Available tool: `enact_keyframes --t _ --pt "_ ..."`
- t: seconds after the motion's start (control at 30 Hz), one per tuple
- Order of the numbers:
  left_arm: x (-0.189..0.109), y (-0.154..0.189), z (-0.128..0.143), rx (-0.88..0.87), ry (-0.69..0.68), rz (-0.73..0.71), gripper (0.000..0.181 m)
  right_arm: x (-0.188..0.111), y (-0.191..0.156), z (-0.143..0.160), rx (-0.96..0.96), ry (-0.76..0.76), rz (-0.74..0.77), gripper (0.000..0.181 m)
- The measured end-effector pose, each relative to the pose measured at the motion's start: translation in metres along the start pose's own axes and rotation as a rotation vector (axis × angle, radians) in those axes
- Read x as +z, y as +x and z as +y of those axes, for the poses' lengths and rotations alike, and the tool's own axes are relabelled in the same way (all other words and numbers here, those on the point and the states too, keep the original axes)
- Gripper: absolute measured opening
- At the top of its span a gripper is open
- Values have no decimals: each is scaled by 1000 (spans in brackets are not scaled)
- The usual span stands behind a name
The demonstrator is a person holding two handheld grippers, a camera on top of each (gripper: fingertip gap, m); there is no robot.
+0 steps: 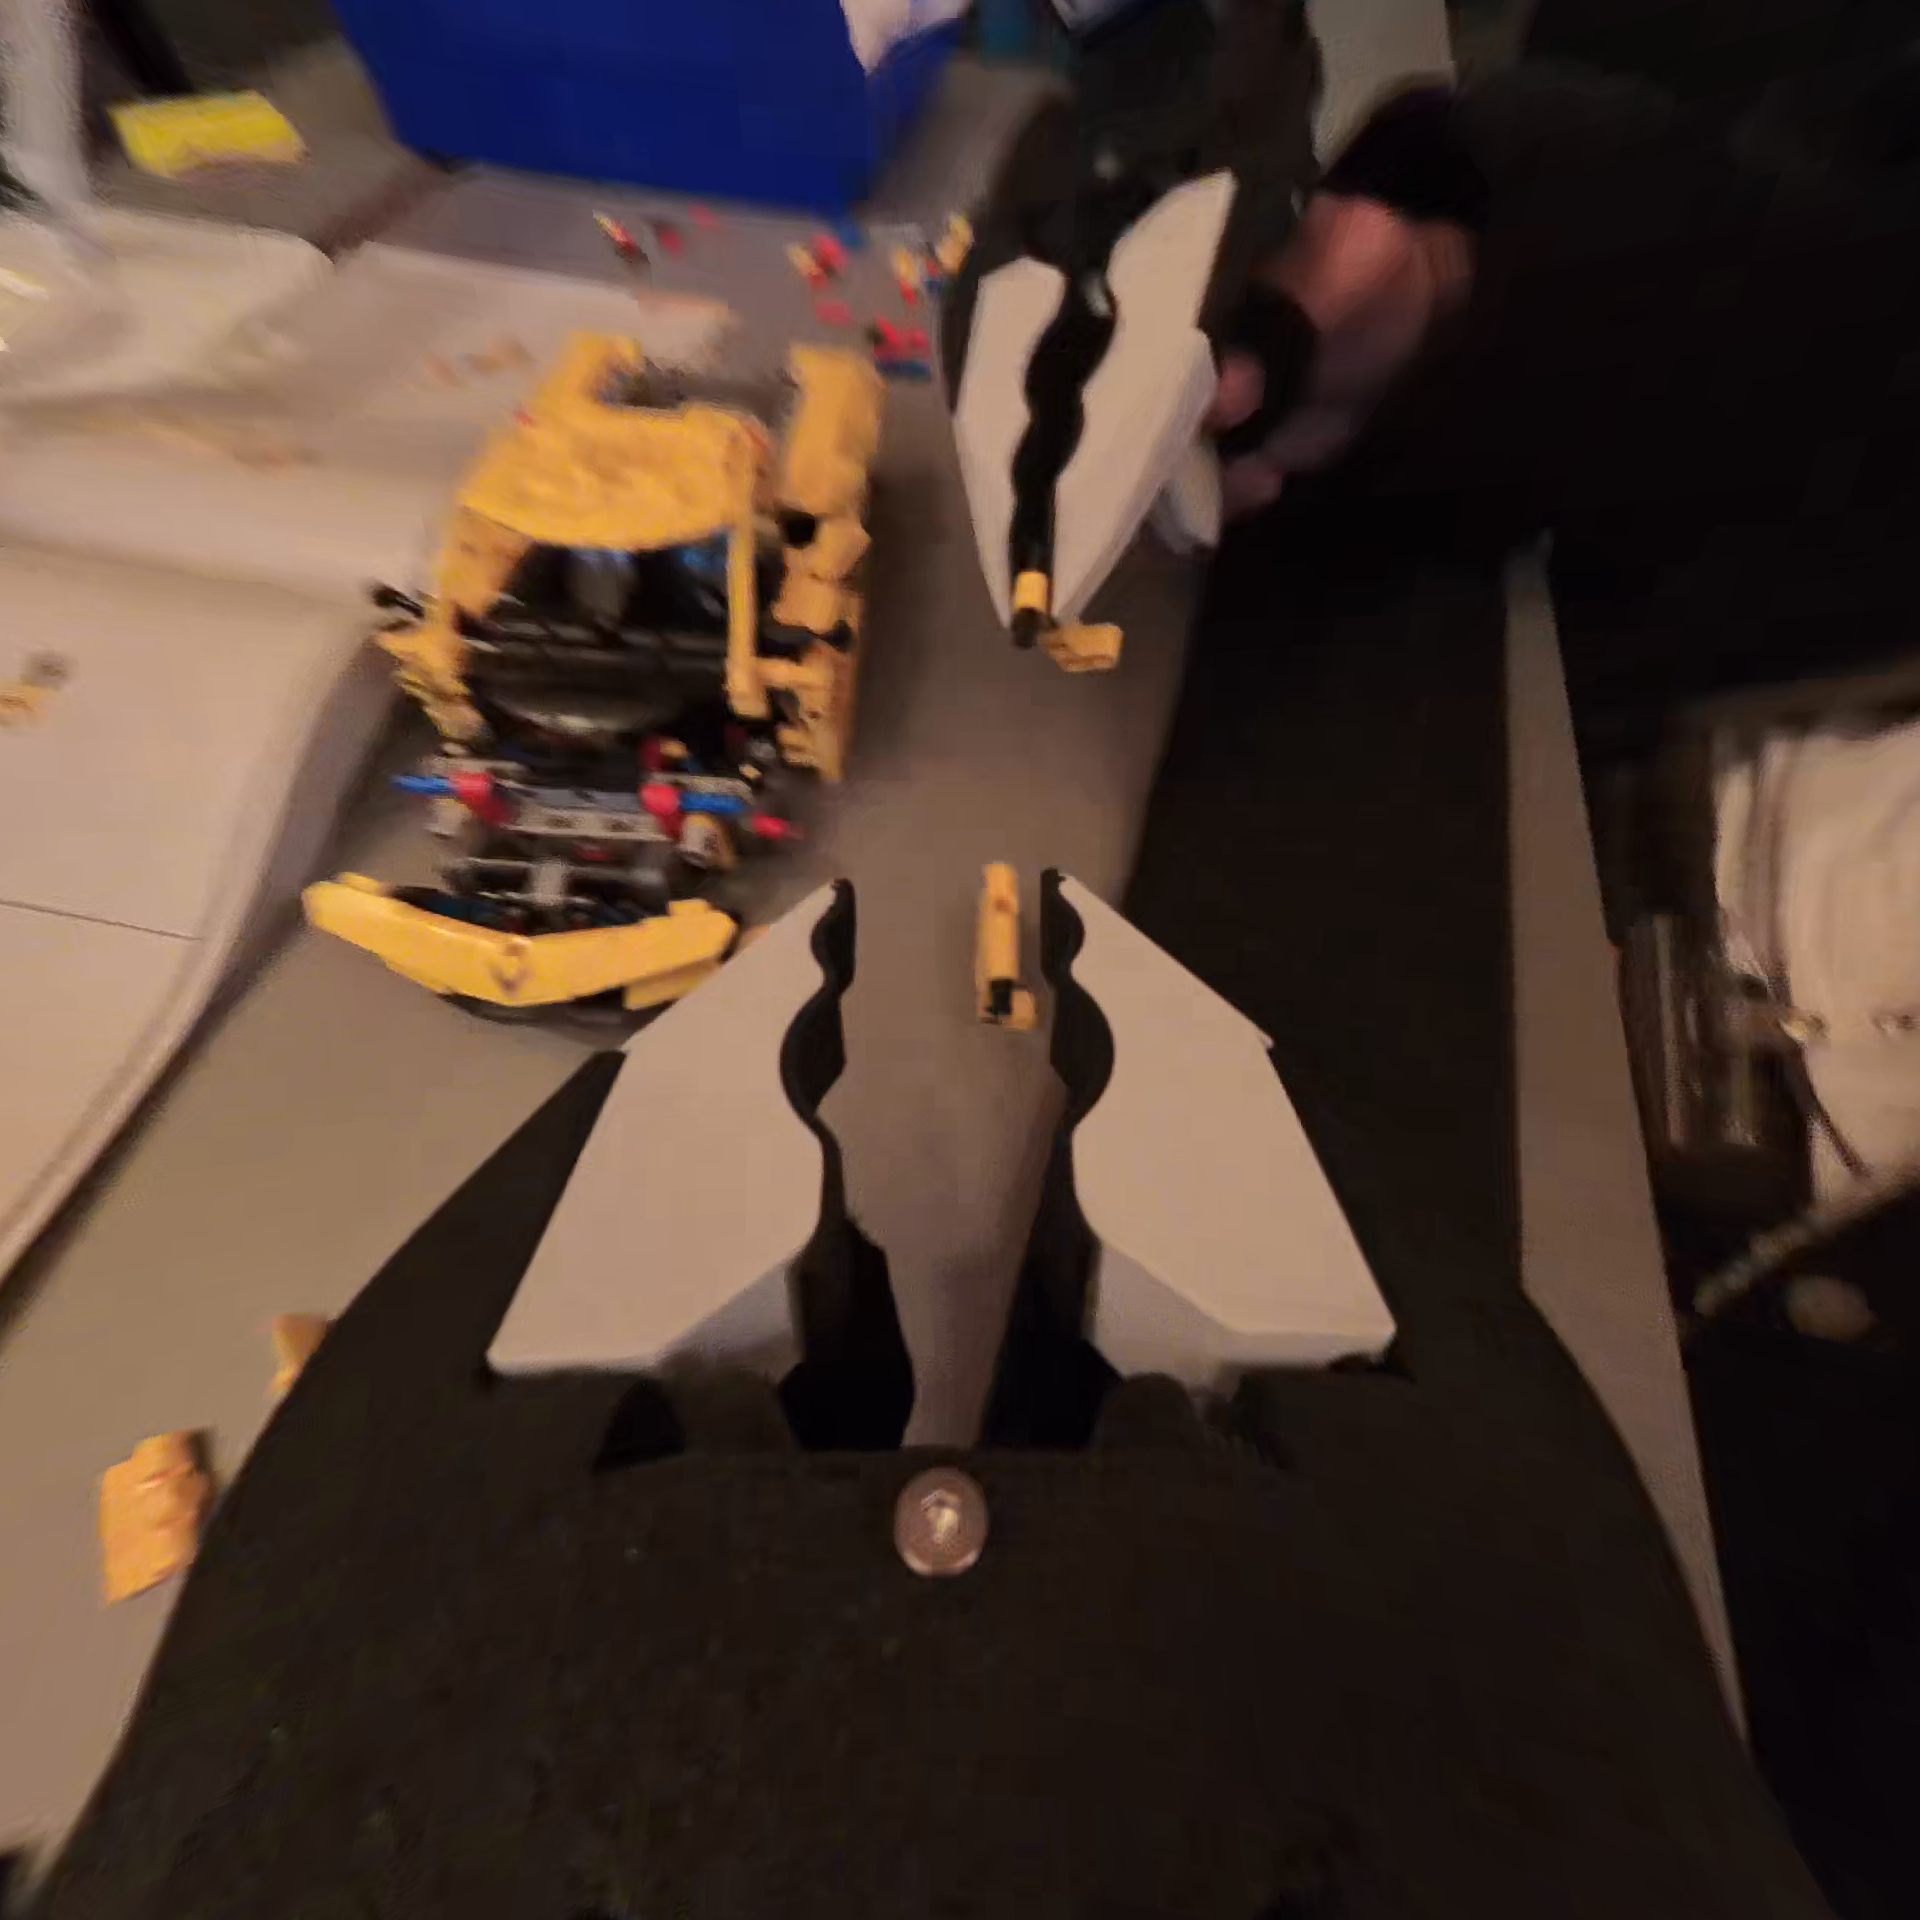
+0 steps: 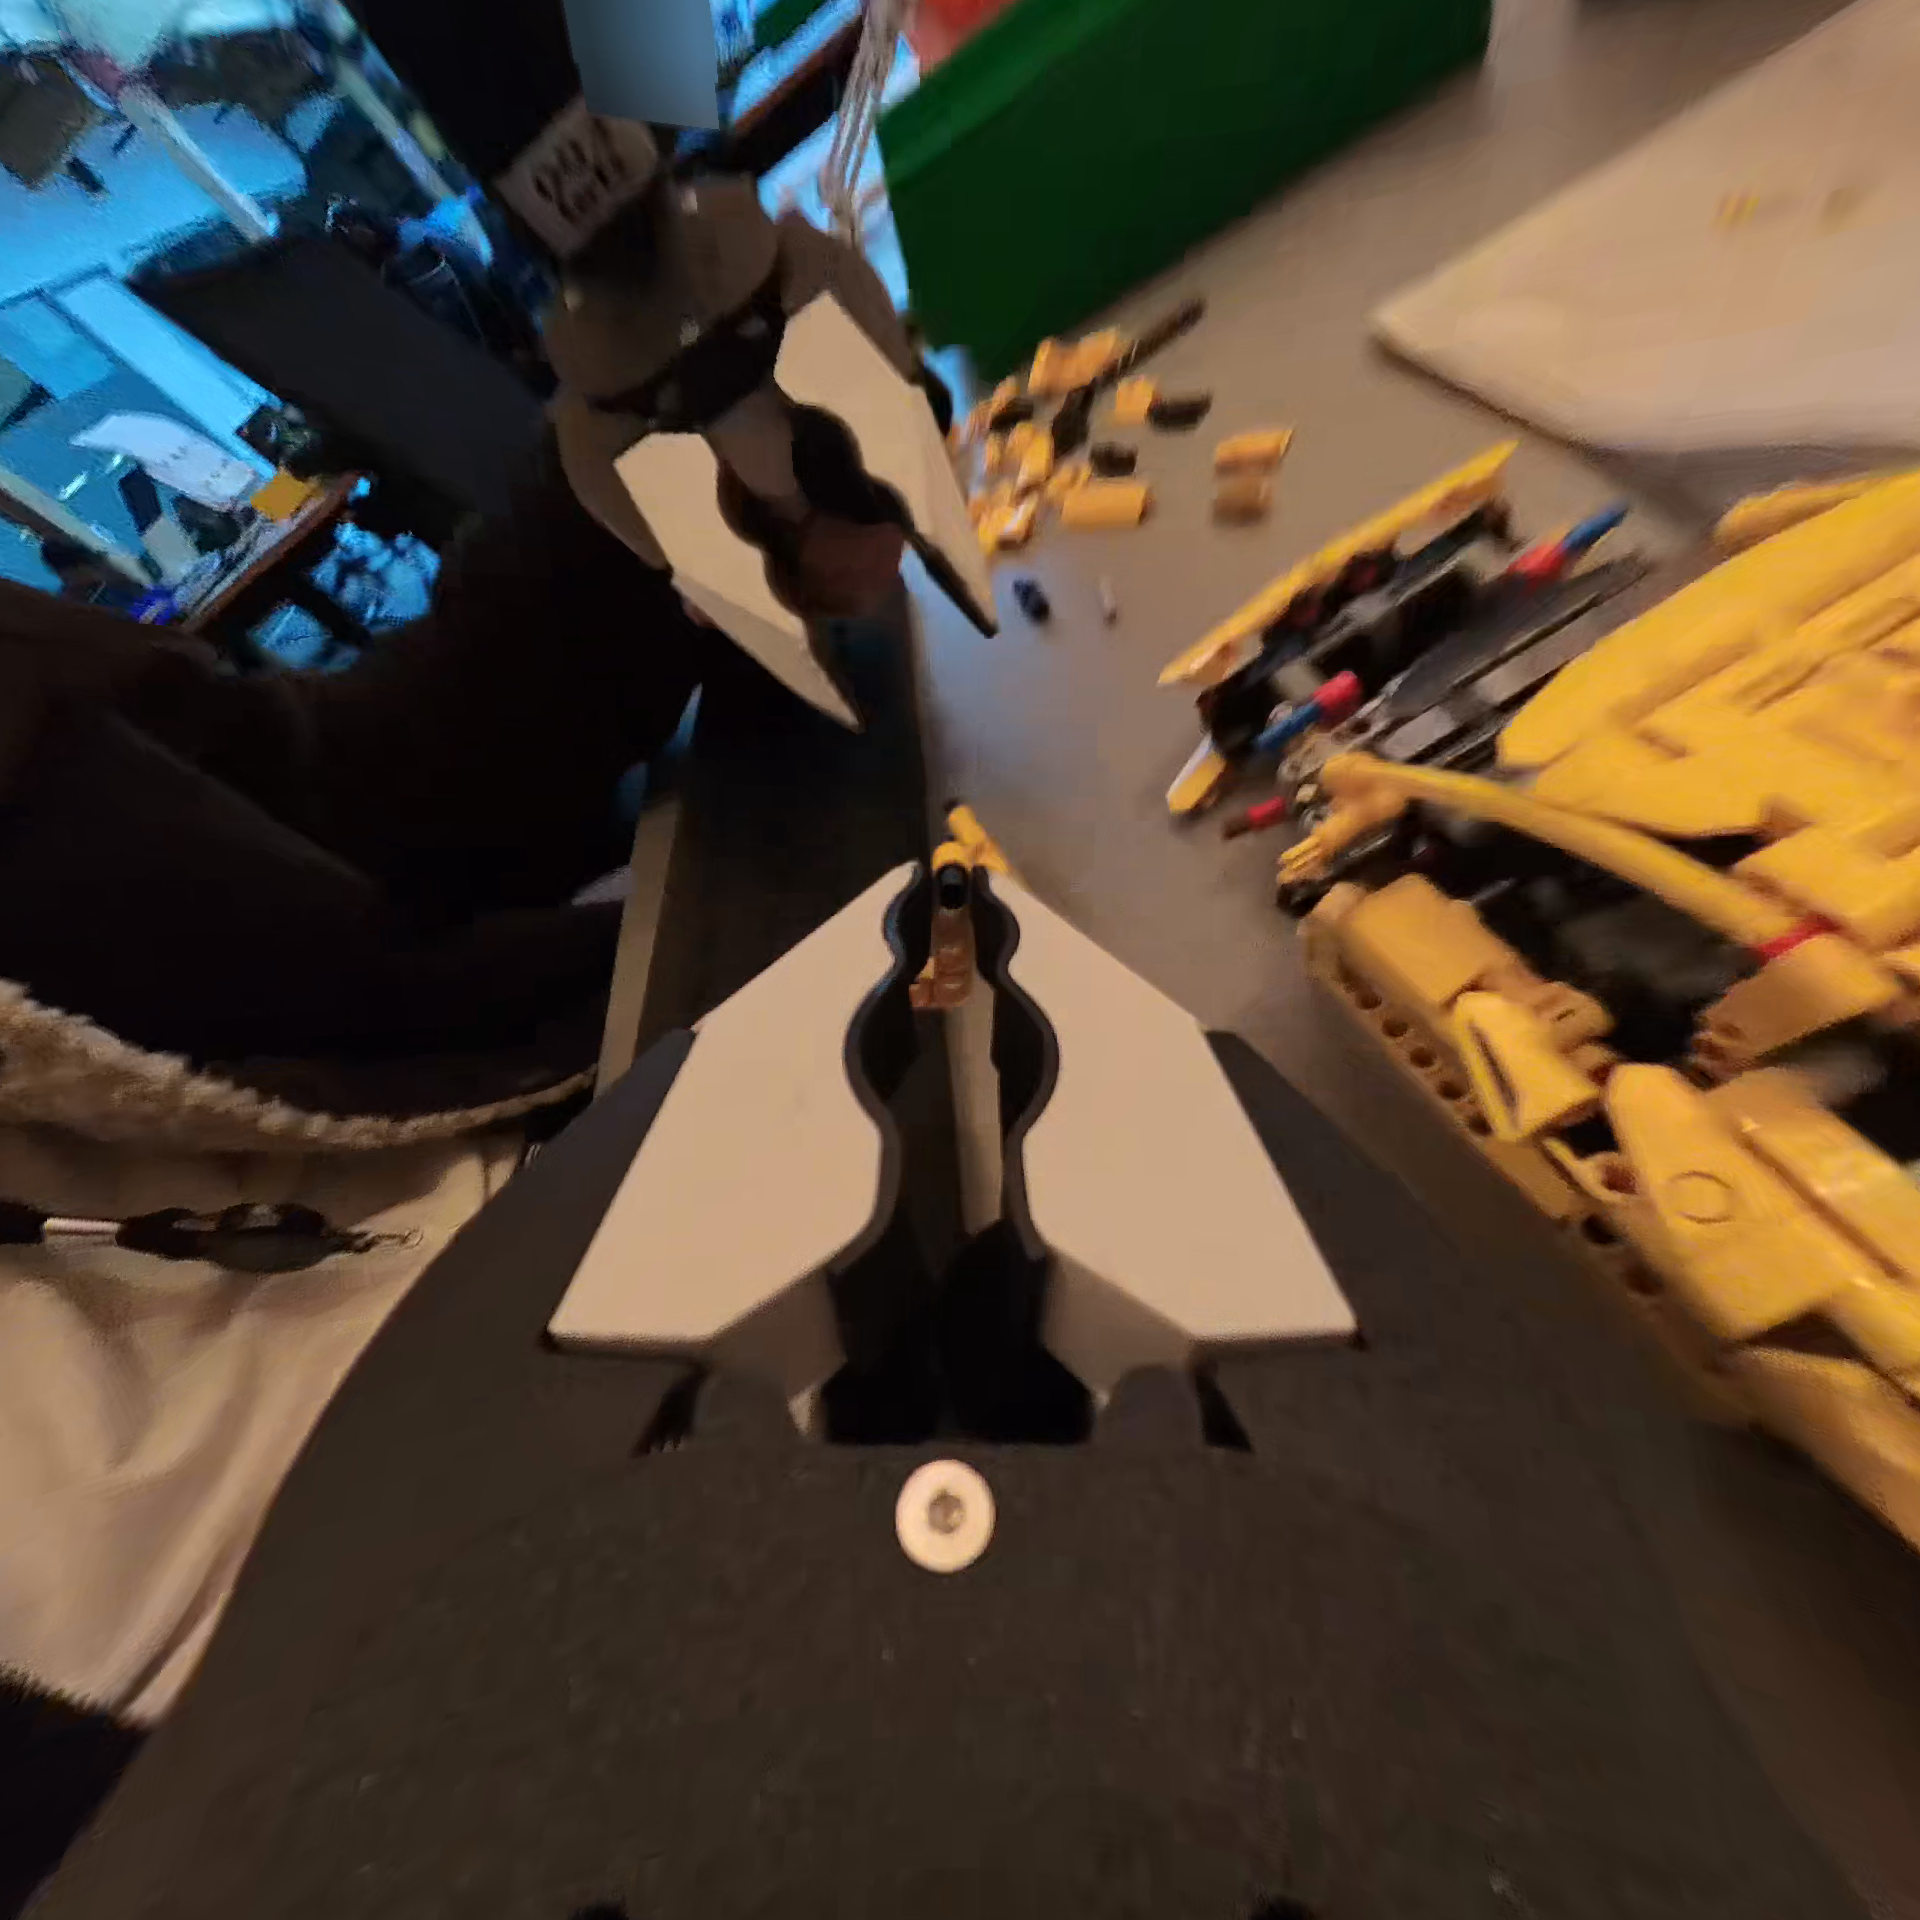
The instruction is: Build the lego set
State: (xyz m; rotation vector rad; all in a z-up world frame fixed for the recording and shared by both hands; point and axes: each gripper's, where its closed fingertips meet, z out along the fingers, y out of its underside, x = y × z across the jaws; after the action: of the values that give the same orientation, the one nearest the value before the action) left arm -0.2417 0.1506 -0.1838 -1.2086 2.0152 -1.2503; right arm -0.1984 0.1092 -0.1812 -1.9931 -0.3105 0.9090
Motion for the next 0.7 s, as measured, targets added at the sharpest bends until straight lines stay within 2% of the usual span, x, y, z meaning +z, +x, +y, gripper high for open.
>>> enact_keyframes --t 0.13,0.37,0.4,0.43,0.47,0.63,0.7 --pt "16 17 10 -34 -31 119 37 17 -1 15 -101 -99 20 6" --pt "40 14 44 -46 -287 95 37 28 4 25 -244 -163 78 6" --pt "42 12 41 -55 -270 88 31 29 6 26 -261 -168 91 6" --pt "44 12 39 -60 -259 101 11 29 8 26 -279 -173 106 6" --pt "46 13 38 -56 -256 109 7 29 9 27 -295 -173 113 6" --pt "37 27 3 -20 -23 226 7 20 -5 9 -338 -71 76 6" --pt "33 30 -2 -9 16 240 7 18 -14 7 -336 -51 32 6"
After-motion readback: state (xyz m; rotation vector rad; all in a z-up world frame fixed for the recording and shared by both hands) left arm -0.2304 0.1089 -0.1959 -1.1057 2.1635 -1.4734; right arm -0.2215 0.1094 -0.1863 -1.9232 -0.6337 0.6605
